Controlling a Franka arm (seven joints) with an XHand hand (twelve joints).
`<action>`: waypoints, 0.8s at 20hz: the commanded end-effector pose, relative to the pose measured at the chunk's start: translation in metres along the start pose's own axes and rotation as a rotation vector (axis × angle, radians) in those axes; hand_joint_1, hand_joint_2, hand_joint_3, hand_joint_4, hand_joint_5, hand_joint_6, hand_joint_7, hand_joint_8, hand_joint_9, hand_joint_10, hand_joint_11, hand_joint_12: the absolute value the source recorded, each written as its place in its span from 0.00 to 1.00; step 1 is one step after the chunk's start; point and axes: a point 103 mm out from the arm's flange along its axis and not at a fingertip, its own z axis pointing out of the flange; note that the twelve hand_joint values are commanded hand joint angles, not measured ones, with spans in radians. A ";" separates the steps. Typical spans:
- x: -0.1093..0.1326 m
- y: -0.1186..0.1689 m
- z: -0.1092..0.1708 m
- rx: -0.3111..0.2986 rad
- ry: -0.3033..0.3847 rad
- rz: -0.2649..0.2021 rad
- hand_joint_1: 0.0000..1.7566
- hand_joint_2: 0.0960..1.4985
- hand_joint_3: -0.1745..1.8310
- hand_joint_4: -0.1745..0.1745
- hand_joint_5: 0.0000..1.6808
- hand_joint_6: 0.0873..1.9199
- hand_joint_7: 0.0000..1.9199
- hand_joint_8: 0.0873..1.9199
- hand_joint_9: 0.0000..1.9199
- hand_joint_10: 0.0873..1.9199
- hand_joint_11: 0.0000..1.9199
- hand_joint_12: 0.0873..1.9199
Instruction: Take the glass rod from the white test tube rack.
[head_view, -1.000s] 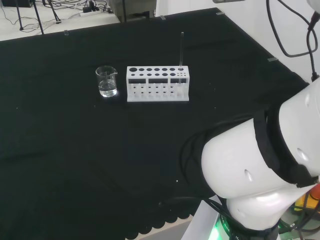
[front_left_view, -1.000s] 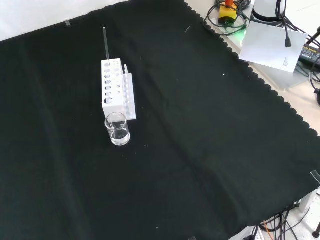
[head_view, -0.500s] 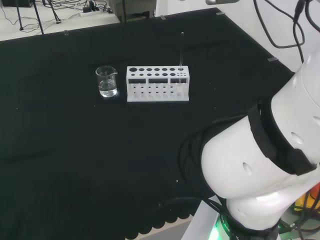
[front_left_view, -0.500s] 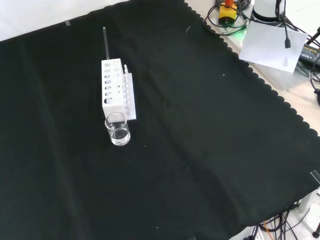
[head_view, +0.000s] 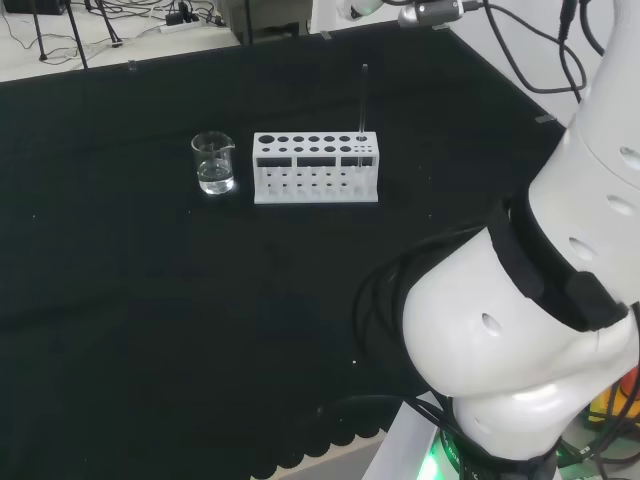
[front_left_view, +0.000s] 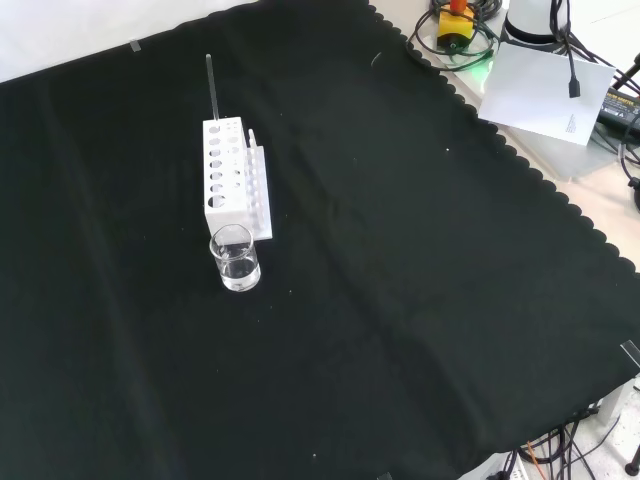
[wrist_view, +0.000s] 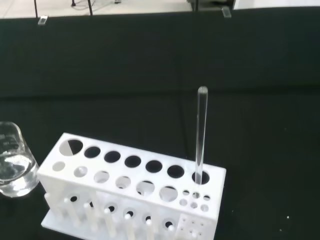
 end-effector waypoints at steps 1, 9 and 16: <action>0.005 0.021 0.023 0.012 0.002 -0.032 0.34 0.55 0.37 0.19 0.06 0.00 0.06 0.42 0.14 0.42 0.00 0.71; -0.002 0.036 0.047 0.046 0.000 -0.026 0.34 0.55 0.37 0.19 0.07 0.00 0.09 0.43 0.16 0.43 0.00 0.71; -0.018 0.040 0.069 0.078 0.025 -0.001 0.33 0.55 0.37 0.19 0.07 0.00 0.11 0.44 0.18 0.43 0.00 0.72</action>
